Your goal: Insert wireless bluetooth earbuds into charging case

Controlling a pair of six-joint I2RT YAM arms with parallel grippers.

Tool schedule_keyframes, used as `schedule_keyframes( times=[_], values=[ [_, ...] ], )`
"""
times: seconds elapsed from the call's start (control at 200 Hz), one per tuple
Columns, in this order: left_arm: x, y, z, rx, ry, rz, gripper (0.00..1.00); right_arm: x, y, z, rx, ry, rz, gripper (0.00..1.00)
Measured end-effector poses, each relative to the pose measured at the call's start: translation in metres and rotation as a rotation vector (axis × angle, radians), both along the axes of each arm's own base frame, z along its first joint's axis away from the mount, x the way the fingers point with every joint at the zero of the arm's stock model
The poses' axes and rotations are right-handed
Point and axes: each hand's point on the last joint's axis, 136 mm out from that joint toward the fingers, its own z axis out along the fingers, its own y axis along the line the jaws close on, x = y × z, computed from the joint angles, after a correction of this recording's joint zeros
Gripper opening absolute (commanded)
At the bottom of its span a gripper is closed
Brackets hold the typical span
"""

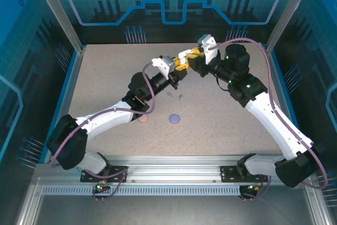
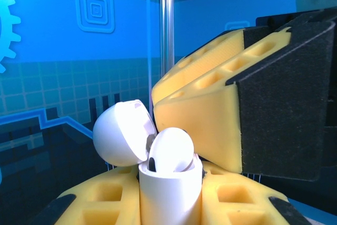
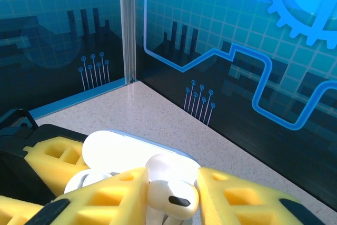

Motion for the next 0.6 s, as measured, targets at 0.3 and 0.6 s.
schedule_keyframes(
  times=[0.3,0.6],
  values=[
    [-0.0001,-0.0001,0.0045,-0.006,-0.008,-0.001,0.0,-0.0029,-0.0022,0.0049,0.004,-0.012,-0.01,0.38],
    [-0.0008,-0.0021,0.0041,-0.005,-0.007,-0.005,0.0,-0.0065,-0.0042,0.0048,0.005,-0.016,-0.015,0.4]
  ],
)
